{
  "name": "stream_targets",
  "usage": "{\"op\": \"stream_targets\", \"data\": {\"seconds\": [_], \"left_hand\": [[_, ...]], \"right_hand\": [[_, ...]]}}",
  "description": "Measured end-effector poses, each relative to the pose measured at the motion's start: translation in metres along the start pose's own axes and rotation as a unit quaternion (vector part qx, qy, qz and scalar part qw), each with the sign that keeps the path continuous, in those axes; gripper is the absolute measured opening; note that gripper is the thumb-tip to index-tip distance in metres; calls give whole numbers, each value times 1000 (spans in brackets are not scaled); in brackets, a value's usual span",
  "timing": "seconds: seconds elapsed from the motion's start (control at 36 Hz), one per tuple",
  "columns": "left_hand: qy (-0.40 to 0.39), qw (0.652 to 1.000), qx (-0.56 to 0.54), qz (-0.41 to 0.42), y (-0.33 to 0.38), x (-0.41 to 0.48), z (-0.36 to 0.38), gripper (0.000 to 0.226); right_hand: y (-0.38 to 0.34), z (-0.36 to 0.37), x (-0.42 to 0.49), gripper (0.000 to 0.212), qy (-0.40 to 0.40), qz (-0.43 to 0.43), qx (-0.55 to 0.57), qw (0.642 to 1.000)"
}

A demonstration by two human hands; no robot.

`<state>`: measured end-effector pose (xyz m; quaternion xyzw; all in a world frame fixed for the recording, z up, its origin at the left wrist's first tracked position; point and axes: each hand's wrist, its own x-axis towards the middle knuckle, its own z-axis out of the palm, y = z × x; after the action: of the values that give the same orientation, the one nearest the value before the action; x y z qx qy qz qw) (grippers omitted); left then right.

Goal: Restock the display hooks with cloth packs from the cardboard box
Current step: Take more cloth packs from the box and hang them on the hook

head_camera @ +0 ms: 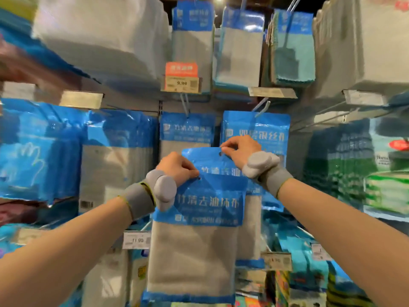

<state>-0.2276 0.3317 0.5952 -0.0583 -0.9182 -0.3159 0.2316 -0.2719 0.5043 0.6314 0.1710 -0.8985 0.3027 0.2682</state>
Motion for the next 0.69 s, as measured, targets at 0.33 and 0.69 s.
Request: {"op": "stream_targets", "data": {"seconds": [0.33,0.69], "left_hand": [[117,992,-26,-26,-28,39,-67,12],[121,992,-19,-22,-45,56,-92,11]], "right_hand": [[-89,7,91,14,97,-71,13,993],[-117,33,132,27,165,49,49,984]]}}
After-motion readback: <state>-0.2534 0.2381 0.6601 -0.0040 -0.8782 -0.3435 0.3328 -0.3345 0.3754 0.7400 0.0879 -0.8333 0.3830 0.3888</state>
